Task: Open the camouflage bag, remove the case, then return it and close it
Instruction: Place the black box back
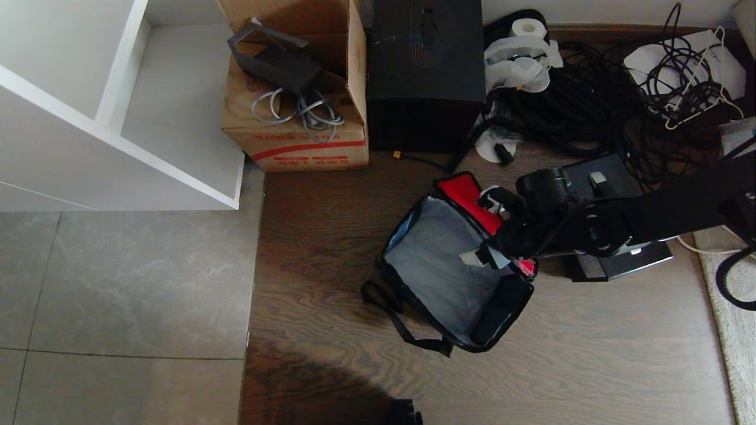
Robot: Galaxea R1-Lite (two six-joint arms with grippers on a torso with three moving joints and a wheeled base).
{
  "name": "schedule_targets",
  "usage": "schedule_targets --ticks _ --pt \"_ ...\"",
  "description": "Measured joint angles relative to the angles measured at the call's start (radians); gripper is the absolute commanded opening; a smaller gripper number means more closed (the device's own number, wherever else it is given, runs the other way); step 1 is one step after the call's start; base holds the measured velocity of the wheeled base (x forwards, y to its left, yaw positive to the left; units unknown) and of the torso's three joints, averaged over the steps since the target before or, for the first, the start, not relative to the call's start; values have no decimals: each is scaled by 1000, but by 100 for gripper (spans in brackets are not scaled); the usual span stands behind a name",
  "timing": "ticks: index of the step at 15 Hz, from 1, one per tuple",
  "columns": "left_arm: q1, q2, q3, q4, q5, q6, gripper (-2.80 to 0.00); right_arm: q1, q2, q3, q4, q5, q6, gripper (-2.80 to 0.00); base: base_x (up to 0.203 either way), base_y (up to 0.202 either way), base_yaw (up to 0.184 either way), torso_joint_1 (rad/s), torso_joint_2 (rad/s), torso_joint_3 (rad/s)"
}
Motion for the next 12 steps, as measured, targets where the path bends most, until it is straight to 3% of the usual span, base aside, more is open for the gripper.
schedule_targets --ticks 6,12 --pt "-2 0 0 0 0 0 -280 -34 84 -127 -72 -3 -69 0 0 0 0 0 0 0" --pt "0 0 0 0 0 -1 -280 -39 166 -162 -118 -35 -69 0 0 0 0 0 0 0"
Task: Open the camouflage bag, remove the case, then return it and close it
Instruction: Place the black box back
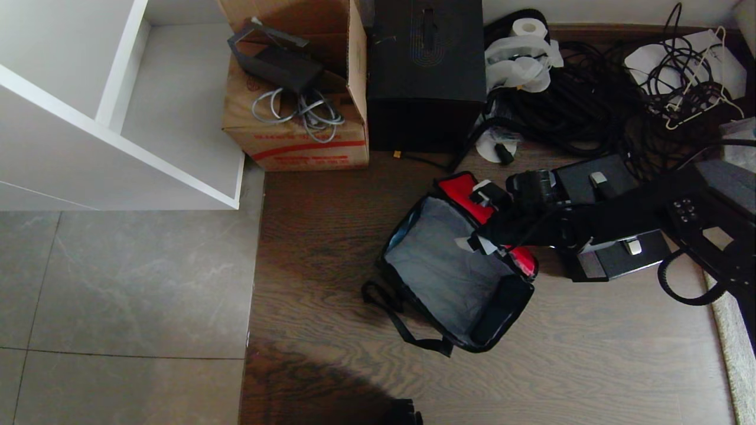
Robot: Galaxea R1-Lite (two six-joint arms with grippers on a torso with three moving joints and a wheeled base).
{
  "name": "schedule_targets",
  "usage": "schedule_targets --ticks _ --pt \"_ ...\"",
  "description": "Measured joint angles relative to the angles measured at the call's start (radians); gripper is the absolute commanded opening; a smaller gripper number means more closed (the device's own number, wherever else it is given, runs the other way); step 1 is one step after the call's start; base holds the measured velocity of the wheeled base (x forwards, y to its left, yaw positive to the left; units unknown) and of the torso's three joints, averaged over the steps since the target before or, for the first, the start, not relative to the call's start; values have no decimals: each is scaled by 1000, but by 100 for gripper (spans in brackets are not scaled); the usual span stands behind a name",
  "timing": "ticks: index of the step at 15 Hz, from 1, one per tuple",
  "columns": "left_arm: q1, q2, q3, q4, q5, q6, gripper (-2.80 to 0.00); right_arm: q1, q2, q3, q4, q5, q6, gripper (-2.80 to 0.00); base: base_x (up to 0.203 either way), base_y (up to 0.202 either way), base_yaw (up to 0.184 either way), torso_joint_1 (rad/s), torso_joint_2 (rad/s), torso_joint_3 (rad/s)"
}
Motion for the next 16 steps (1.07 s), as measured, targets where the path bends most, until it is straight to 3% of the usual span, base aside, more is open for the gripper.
schedule_targets --ticks 1,7,16 --pt "-1 0 0 0 0 0 -280 0 8 -6 -12 -15 0 -280 0 0 0 0 0 0" --pt "-2 0 0 0 0 1 -280 5 62 -51 -49 -123 3 -280 0 0 0 0 0 0" --pt "-2 0 0 0 0 1 -280 21 73 -142 -50 -128 6 -280 0 0 0 0 0 0"
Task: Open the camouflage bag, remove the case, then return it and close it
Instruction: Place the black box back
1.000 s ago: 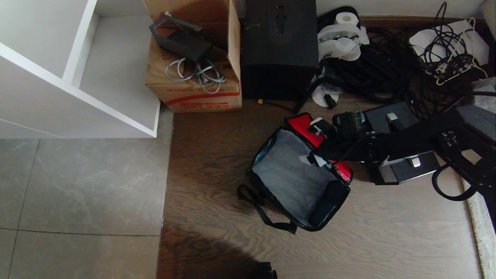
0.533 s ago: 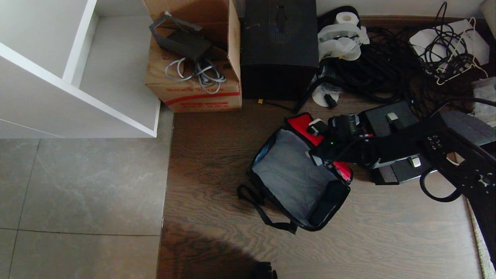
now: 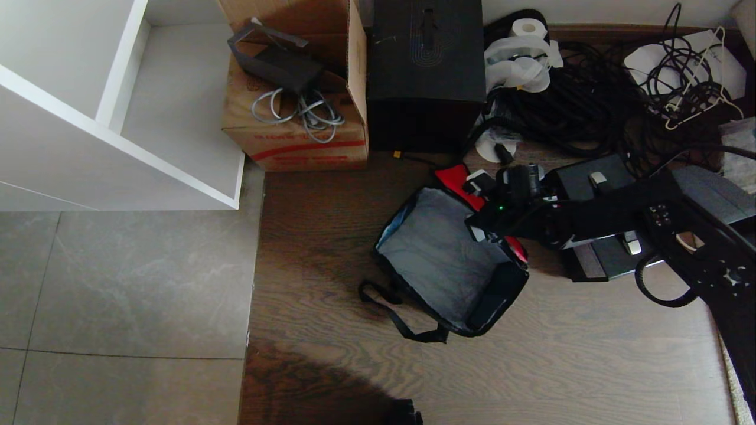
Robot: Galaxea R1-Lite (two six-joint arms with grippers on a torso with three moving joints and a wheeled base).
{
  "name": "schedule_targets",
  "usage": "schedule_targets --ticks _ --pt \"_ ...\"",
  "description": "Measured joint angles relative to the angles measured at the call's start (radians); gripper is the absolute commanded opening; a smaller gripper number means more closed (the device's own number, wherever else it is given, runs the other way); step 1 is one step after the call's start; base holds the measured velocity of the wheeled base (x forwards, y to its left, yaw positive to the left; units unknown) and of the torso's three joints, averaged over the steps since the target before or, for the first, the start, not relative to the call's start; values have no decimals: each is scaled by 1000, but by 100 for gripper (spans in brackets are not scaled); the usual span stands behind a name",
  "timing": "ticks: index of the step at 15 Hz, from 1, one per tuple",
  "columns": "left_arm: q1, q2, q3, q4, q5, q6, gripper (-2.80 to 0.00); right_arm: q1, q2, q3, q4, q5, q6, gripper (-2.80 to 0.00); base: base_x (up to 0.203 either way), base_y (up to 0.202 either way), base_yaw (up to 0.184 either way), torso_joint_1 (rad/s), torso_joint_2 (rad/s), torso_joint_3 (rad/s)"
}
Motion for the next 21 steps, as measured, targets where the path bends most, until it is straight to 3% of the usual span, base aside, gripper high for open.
schedule_targets --ticks 6,14,21 --pt "0 0 0 0 0 -1 -280 -11 38 -154 9 -8 -8 -280 0 0 0 0 0 0" --pt "0 0 0 0 0 0 -280 -112 78 -225 12 4 -196 -280 0 0 0 0 0 0" --pt "0 0 0 0 0 -1 -280 -170 81 -288 55 58 -235 -280 0 0 0 0 0 0"
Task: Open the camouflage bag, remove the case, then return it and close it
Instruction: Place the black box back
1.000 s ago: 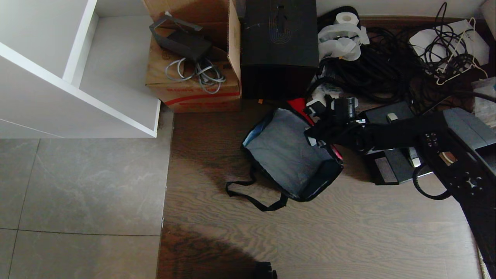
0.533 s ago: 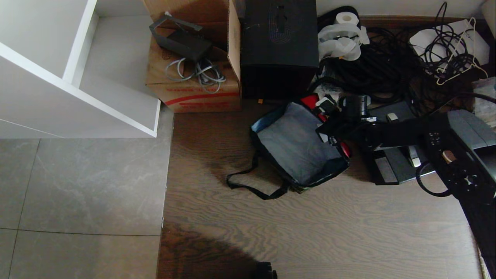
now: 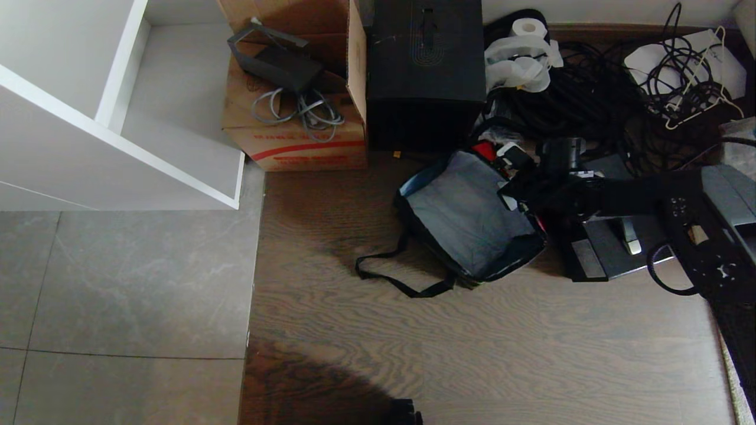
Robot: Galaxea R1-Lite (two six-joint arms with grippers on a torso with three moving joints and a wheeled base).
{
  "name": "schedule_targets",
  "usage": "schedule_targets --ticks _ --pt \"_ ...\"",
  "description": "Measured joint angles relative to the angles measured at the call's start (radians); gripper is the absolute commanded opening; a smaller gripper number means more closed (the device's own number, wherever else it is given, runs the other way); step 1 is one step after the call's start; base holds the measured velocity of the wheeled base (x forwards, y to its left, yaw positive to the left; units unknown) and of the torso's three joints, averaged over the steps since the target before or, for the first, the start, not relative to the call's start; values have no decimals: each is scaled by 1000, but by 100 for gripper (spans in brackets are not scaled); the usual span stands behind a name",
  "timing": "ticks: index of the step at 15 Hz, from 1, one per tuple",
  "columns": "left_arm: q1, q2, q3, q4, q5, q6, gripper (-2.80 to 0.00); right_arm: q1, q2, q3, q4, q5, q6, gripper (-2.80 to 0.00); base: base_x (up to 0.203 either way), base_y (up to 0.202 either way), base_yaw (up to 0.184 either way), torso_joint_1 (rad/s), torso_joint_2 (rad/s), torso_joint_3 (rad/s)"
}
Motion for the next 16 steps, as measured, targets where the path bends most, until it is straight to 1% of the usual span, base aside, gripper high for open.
schedule_targets --ticks 2,7,11,12,13,14,16 --pt "0 0 0 0 0 1 -280 -15 -2 -4 -3 1 -16 -280 0 0 0 0 0 0" --pt "0 0 0 0 0 1 -280 -21 -12 32 3 -3 5 -280 0 0 0 0 0 0" --pt "0 0 0 0 0 1 -280 5 -20 78 5 -5 53 -280 0 0 0 0 0 0" --pt "0 0 0 0 0 1 -280 18 -22 89 11 -5 76 -280 0 0 0 0 0 0" --pt "0 0 0 0 0 1 -280 29 -24 96 20 -6 94 -20 0 0 0 0 0 0" --pt "0 0 0 0 0 1 -280 33 -28 98 27 -7 97 0 0 0 0 0 0 0" --pt "0 0 0 0 0 1 -280 34 -32 102 26 -7 94 0 0 0 0 0 0 0"
